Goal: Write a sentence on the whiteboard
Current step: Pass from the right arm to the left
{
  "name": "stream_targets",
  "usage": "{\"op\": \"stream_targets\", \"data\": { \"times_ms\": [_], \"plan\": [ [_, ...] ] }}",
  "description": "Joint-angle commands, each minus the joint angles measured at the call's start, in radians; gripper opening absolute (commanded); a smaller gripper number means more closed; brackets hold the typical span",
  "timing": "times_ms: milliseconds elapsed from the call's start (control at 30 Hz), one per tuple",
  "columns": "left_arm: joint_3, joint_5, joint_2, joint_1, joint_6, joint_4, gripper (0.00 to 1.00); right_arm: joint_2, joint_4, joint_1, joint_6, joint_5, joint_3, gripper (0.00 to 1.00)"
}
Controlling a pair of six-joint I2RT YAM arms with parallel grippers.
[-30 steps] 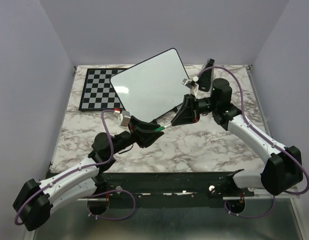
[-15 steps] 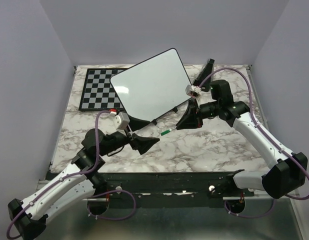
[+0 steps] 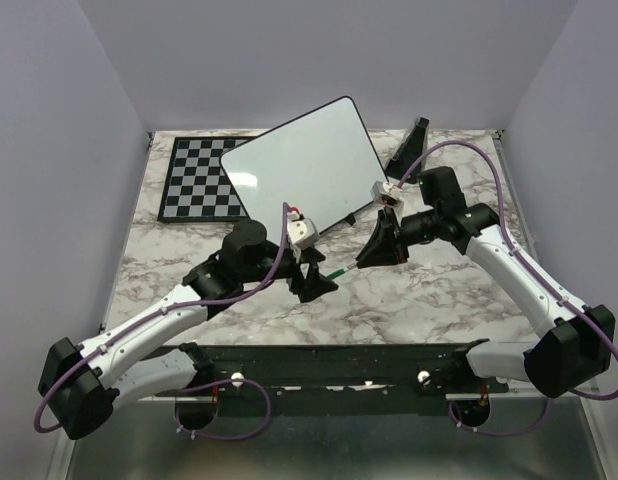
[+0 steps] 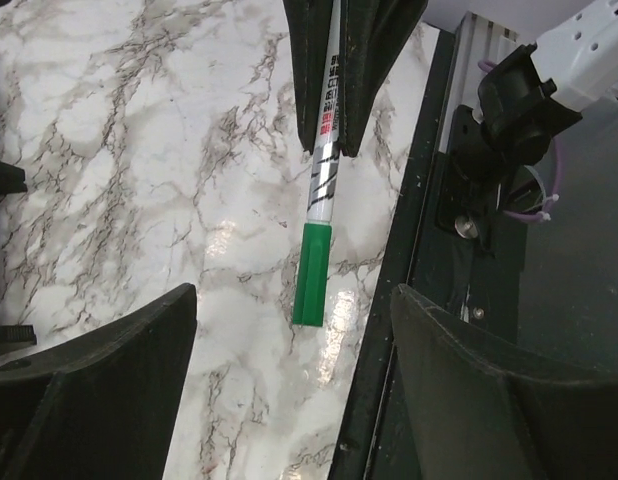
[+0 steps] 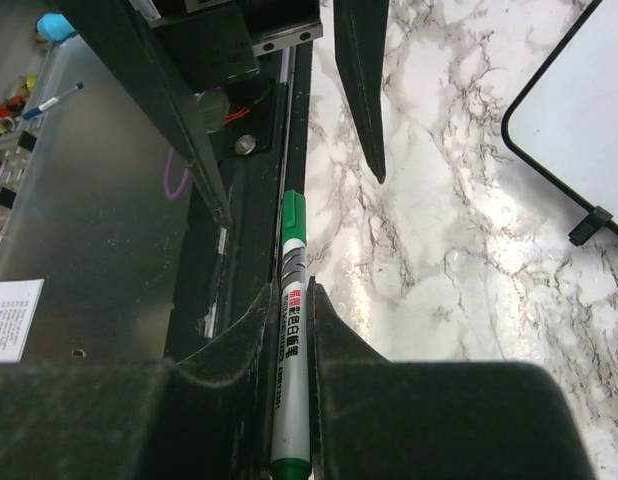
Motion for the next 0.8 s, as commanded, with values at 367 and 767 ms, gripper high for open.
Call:
{"op": "stream_targets", "data": {
  "times_ms": [367, 767],
  "plan": [
    [0.129, 0.053, 0.148, -0.051, 0.113, -0.126, 0.54, 0.022, -0.068, 0.005, -0.062, -0.028, 0.008, 0.01],
    [0.121, 0.045, 0.160, -0.065, 0.078, -0.099, 0.00, 0.028, -0.042, 0.007, -0.005, -0.052, 0.004, 0.08]
  ]
}}
